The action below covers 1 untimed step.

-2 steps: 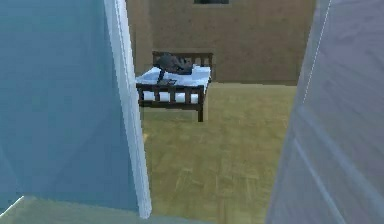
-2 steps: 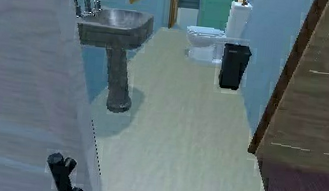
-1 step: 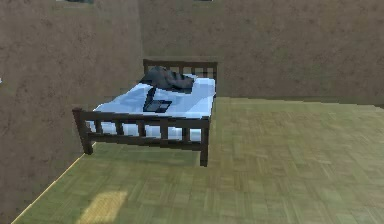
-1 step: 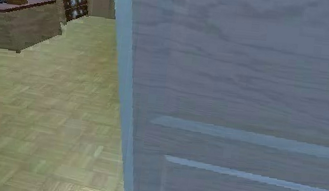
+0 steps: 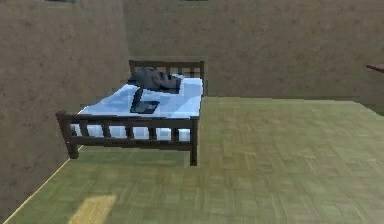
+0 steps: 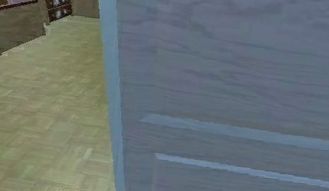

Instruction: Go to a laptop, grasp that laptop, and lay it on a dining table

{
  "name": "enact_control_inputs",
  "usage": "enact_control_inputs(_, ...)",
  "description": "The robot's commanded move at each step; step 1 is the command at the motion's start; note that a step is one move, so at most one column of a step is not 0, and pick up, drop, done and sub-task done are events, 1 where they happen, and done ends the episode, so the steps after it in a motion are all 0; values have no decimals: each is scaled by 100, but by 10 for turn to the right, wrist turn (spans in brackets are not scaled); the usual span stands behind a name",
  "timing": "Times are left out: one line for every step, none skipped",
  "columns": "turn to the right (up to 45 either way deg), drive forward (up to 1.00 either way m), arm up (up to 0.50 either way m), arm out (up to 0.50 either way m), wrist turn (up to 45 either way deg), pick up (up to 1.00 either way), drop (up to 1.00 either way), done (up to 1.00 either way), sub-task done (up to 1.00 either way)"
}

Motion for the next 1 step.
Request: enact_control_inputs(0,20,0,0,0,0,0,0,0)
